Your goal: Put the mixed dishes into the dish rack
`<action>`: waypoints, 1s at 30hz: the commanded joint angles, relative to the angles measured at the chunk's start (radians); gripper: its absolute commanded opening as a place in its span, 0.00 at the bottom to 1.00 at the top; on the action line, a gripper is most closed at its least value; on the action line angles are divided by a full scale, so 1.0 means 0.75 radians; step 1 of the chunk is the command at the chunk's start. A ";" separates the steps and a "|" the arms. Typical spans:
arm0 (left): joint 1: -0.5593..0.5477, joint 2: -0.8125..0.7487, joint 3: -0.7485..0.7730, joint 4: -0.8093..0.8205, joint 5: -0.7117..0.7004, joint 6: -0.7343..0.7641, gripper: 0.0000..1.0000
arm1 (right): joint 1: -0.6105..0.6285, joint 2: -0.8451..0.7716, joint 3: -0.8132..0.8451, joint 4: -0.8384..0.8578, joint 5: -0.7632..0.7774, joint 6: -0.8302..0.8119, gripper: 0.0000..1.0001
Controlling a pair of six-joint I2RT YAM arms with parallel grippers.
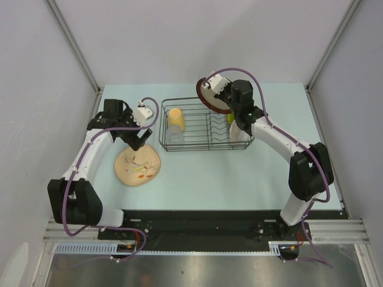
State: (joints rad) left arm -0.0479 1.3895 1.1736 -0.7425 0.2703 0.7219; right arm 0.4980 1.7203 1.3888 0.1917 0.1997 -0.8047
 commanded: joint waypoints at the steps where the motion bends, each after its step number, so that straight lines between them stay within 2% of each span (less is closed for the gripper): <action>1: 0.013 -0.010 0.024 0.025 0.038 -0.018 1.00 | -0.032 -0.101 0.071 0.174 0.020 -0.044 0.00; 7: 0.013 -0.010 0.033 0.025 0.030 -0.022 1.00 | -0.061 -0.064 0.032 0.194 -0.015 -0.080 0.00; 16: 0.013 0.006 0.022 0.033 0.020 -0.028 1.00 | -0.040 -0.017 0.028 0.401 -0.072 -0.232 0.00; 30: 0.015 0.007 0.012 0.045 0.026 -0.032 1.00 | -0.001 -0.050 0.018 0.333 -0.058 -0.240 0.00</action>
State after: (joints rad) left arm -0.0471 1.4017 1.1736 -0.7410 0.2665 0.7143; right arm 0.4931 1.7451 1.3754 0.2638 0.1383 -0.9649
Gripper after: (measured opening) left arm 0.996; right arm 0.049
